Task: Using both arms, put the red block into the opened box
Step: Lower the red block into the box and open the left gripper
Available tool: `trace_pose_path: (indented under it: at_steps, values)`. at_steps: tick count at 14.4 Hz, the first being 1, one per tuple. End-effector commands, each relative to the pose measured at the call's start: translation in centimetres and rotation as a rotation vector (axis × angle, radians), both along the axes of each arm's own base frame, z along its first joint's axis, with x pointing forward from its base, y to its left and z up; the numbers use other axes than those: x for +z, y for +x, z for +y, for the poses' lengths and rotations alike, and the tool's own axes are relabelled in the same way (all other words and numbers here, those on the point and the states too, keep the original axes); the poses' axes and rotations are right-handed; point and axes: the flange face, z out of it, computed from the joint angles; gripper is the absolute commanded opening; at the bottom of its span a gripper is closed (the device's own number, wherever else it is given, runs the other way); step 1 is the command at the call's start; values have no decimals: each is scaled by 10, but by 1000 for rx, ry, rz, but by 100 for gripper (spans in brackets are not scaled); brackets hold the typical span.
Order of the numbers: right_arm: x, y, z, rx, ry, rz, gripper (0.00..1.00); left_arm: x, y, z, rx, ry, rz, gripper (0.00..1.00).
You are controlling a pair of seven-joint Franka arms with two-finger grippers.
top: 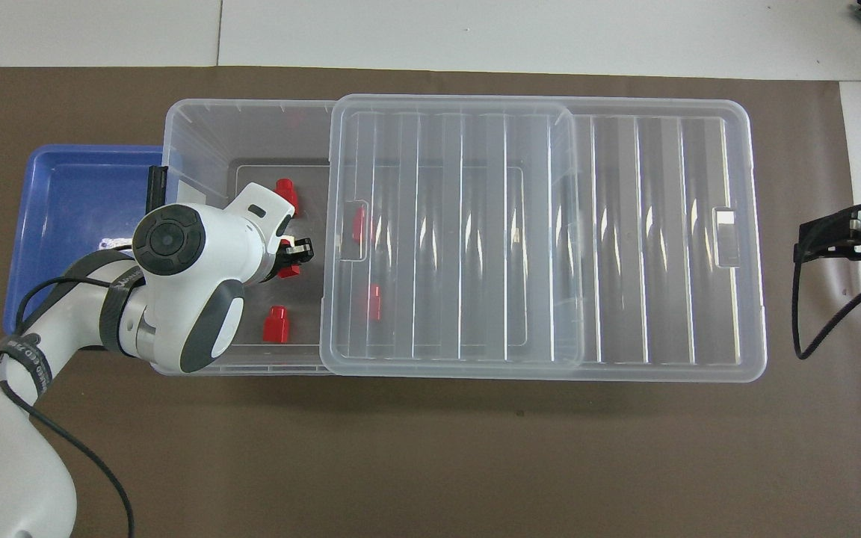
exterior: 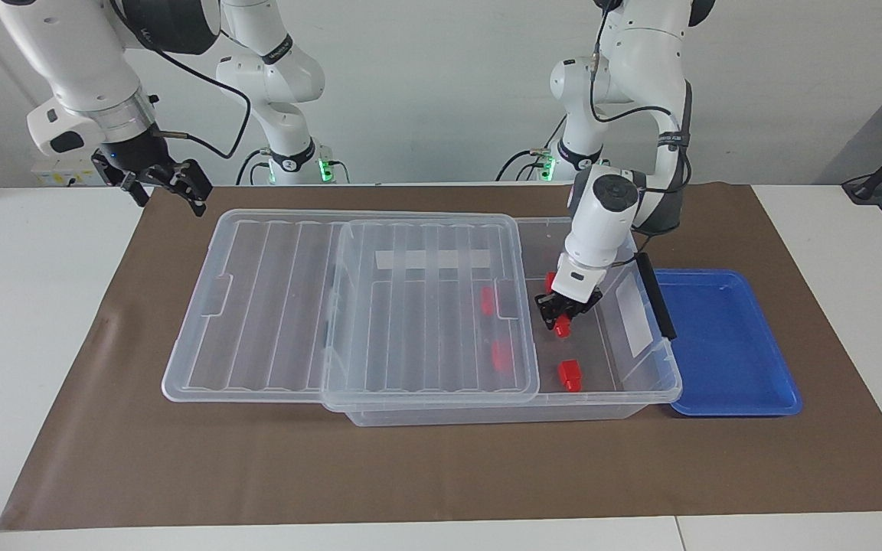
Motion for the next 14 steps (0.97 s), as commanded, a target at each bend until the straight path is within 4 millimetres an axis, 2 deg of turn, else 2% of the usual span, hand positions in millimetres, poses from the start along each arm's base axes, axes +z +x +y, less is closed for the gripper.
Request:
trace_pose_path:
  at_steps: [1, 3, 10, 11, 12, 13, 14]
  values:
    - [3, -5, 1, 21, 19, 9, 100, -4, -1, 0, 7, 9, -20, 20]
    - [3, -5, 2, 25, 20, 10, 100, -8, 0, -1, 7, 3, -26, 30]
    - [3, -6, 0, 60, 22, 10, 100, -25, 0, -2, 2, -10, -43, 31]
    - [1, -6, 1, 58, 22, 13, 100, -25, 0, -2, -2, -7, -44, 41]
    - [0, -7, 1, 60, 22, 15, 100, -25, 1, 0, 0, -6, -45, 62]
    - [0, -8, 1, 61, 22, 19, 100, -25, 1, 0, 0, -6, -45, 93]
    - [1, -8, 1, 64, 22, 18, 100, -25, 1, 0, 0, -6, -43, 100]
